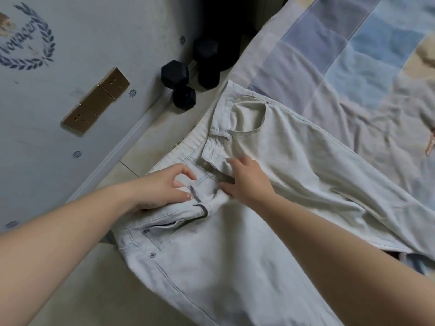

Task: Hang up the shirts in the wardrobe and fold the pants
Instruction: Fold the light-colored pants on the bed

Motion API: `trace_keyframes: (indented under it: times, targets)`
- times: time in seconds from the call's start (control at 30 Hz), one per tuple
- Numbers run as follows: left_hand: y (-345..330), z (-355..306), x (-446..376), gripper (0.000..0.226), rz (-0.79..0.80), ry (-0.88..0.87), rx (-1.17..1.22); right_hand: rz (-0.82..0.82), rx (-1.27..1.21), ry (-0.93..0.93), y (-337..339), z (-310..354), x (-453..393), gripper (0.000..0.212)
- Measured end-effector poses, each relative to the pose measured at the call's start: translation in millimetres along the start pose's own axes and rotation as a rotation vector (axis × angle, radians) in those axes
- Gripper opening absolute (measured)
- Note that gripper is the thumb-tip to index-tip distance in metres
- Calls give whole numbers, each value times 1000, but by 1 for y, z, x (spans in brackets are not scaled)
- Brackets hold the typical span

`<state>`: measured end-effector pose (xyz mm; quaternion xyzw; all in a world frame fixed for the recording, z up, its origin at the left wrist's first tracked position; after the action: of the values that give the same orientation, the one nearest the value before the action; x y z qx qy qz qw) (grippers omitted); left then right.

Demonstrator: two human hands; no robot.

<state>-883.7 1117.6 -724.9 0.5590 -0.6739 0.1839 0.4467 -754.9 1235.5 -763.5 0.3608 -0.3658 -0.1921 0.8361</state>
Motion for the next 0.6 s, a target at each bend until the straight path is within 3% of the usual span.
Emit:
trace_keyframes:
  times: [0.1,0.2,0.27,0.37,0.43,0.53,0.6]
  targets:
    - [-13,-10,9,53,172,-38,-37,-96,169,-36,-2,12,-7,41]
    - [-15,-20,9,63,186,-91,-132,-169,-19,-89,9,4,-13,34]
    - [-7,-32,10,64,43,-201,-152,-263,-298,-176,27,-19,-7,28]
    - [24,-45,28,61,-416,-394,-87,-498,-784,-371,46,-65,24,13]
    - [35,-37,38,56,-627,-422,-120,-620,-922,-410,52,-80,42,3]
    - [35,-27,38,54,-706,-383,-241,-661,-1058,-339,55,-71,48,16]
    - [38,-23,30,47,-658,-362,-173,-634,-1119,-285,53,-57,44,33]
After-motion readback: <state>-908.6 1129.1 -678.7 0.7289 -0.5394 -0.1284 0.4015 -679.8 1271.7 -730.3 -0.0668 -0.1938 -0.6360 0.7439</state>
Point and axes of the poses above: each hand's wrist, its own x-axis away from the middle knuckle, its own y-axis out of the back of the hand, z = x × y, the point moved 9 cm from there along -x, towards the middle knuckle, and after that the axes turned 4 degrees about z, right-handed, at the moved point
